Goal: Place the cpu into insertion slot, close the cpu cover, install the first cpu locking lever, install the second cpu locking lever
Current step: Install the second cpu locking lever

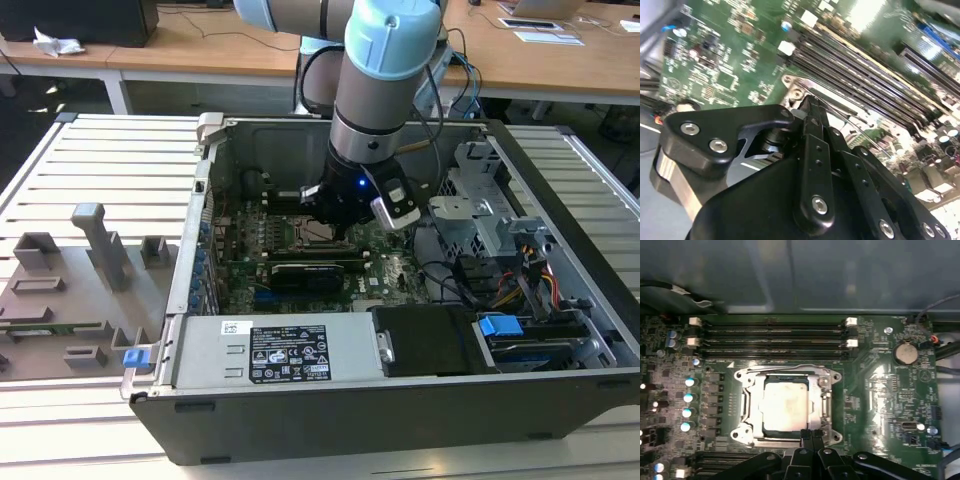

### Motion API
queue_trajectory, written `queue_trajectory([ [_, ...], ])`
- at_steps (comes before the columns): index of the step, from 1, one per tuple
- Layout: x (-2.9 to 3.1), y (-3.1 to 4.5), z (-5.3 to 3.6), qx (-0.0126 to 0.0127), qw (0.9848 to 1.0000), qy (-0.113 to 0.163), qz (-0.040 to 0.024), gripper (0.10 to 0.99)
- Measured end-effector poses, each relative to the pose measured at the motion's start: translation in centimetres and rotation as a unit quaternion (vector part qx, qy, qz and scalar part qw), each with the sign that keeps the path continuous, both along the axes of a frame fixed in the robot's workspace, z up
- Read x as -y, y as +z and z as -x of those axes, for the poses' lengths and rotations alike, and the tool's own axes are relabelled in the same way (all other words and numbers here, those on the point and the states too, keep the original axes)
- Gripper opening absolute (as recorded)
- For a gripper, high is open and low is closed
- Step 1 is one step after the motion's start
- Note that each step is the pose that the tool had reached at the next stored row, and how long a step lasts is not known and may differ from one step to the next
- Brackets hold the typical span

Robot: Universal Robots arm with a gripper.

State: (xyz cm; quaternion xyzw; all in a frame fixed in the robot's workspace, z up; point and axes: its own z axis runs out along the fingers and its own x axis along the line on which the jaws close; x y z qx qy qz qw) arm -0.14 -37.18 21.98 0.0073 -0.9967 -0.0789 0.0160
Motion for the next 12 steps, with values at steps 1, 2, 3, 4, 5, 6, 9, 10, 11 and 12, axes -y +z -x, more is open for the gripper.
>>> queue_trajectory([
  [1,0.01,-0.01,-0.13,-0.0001,1.0000,0.000,-0.0001,0.106],
  [2,0.08,-0.01,-0.13,-0.0001,1.0000,0.000,0.0000,0.106],
  [3,0.22,-0.02,-0.13,-0.0001,1.0000,0.000,0.0000,0.106],
  [4,0.51,-0.03,-0.13,-0.0001,1.0000,0.000,-0.0001,0.106],
  [5,0.69,-0.04,-0.13,-0.0001,1.0000,0.000,-0.0002,0.106],
  [6,0.98,-0.06,-0.12,-0.0001,1.0000,0.000,-0.0003,0.106],
  [9,1.06,-0.18,0.66,-0.0001,1.0000,0.000,-0.0012,0.106],
  [10,1.08,-0.23,1.07,-0.0001,1.0000,0.000,-0.0016,0.106],
  [11,1.09,-0.29,1.41,-0.0001,1.0000,0.000,-0.0019,0.106],
  [12,1.14,-0.47,2.23,-0.0001,1.0000,0.000,-0.0021,0.106],
])
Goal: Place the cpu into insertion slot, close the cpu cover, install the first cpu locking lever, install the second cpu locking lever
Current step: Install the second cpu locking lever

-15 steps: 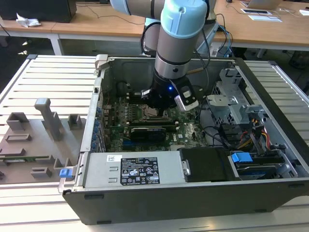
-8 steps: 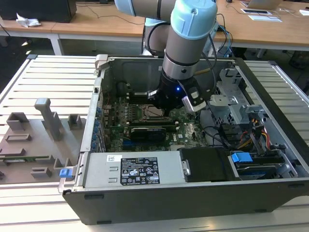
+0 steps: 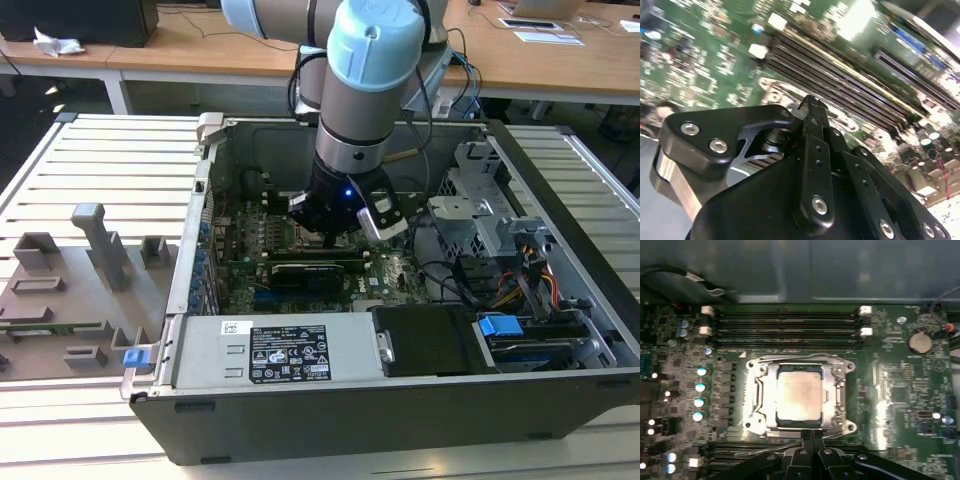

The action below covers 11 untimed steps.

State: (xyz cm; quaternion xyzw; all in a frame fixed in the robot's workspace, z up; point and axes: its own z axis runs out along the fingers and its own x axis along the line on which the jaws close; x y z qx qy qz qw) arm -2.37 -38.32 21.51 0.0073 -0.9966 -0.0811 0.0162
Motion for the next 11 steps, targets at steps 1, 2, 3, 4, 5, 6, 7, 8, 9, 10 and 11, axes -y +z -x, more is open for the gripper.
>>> queue_trajectory([
  [1,0.10,-0.17,0.62,0.0000,1.0000,0.000,-0.0001,0.106],
  [2,0.18,-0.27,0.98,0.0000,1.0000,0.000,-0.0003,0.106],
  [3,0.23,-0.34,1.29,0.0000,1.0000,0.000,-0.0002,0.106],
  [4,0.30,-0.43,1.73,0.0001,1.0000,0.000,-0.0003,0.106],
  [5,0.34,-0.49,2.10,0.0000,1.0000,0.000,-0.0003,0.106],
  [6,0.35,-0.57,2.71,0.0001,1.0000,0.000,-0.0003,0.106],
  [7,0.37,-0.65,3.48,0.0000,1.0000,0.001,-0.0003,0.106],
  [8,0.37,-0.70,3.93,0.0000,1.0000,0.001,-0.0005,0.106],
  [9,0.38,-0.73,4.32,0.0000,1.0000,0.002,-0.0009,0.106],
  [10,0.37,-0.76,4.65,0.0001,1.0000,0.005,-0.0018,0.106],
  [11,0.37,-0.78,4.79,0.0000,1.0000,0.007,-0.0026,0.106],
])
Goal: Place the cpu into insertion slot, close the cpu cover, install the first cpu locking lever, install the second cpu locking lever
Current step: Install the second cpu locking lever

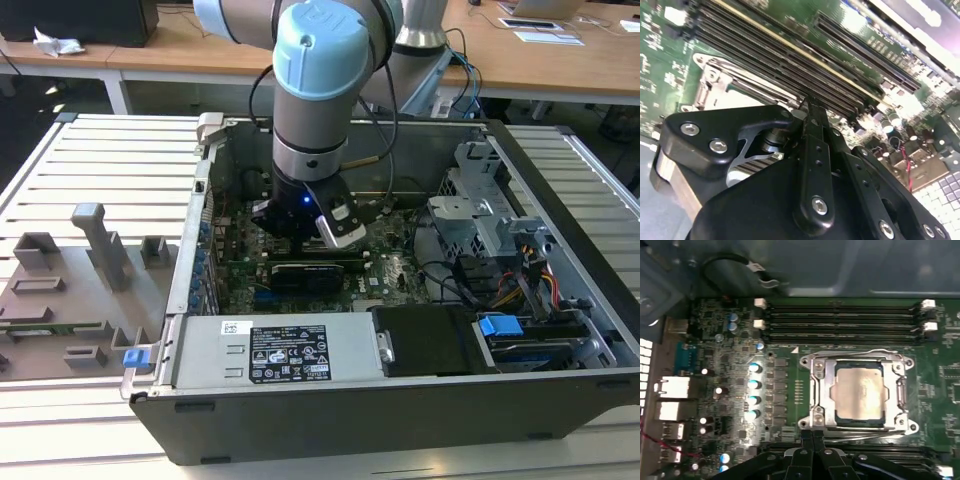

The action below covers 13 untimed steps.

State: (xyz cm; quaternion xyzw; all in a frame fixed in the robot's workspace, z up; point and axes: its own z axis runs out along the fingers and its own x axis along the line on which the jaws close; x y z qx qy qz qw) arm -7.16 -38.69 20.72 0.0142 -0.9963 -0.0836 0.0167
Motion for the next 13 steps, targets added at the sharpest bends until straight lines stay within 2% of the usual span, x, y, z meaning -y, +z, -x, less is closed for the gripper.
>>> queue_trajectory([
  [4,-0.09,-0.22,0.32,-0.0001,0.9998,0.021,-0.0035,0.106],
  [13,-1.13,-0.82,0.33,0.0000,0.9992,0.039,-0.0090,0.106],
])
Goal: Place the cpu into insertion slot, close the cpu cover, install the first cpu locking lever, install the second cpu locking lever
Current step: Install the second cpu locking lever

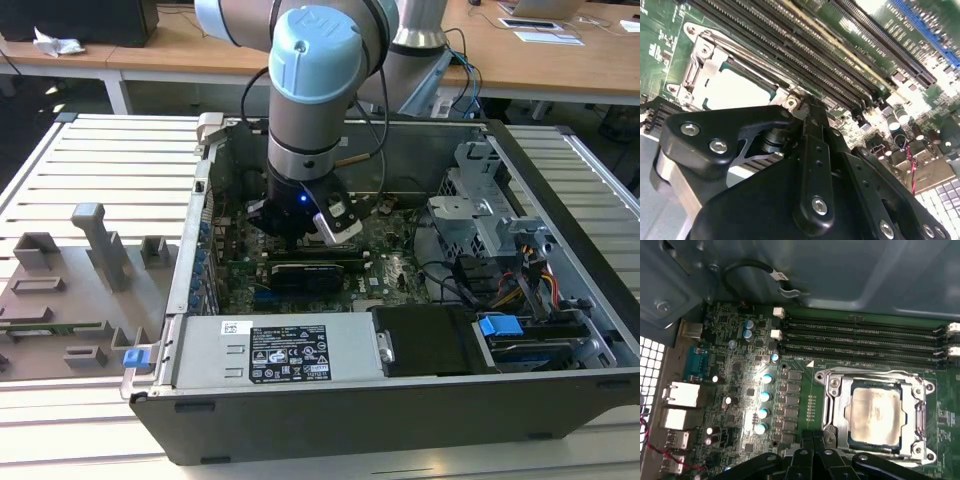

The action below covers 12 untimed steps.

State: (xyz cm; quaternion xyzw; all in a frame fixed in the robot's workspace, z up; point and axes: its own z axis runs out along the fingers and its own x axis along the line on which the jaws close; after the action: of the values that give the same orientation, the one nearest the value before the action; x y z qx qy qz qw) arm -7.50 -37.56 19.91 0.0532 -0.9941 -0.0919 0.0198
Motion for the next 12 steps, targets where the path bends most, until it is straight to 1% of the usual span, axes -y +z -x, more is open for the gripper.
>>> queue_trajectory([
  [1,-0.01,-0.01,0.00,0.0001,1.0000,0.002,-0.0004,0.106],
  [2,-0.02,0.17,0.00,0.0002,1.0000,0.003,-0.0004,0.106],
  [4,-0.06,0.95,0.01,0.0001,1.0000,0.003,-0.0004,0.106],
  [5,-0.19,1.50,0.00,0.0001,1.0000,0.003,-0.0004,0.106],
  [7,-0.65,1.61,-0.20,-0.0002,1.0000,0.003,0.0003,0.106],
  [8,-0.86,1.61,-0.31,-0.0007,1.0000,0.003,0.0018,0.106],
  [11,-1.55,1.61,-0.80,-0.0031,1.0000,0.003,0.0082,0.106],
  [12,-1.80,1.61,-1.02,-0.0043,0.9999,0.003,0.0118,0.106],
])
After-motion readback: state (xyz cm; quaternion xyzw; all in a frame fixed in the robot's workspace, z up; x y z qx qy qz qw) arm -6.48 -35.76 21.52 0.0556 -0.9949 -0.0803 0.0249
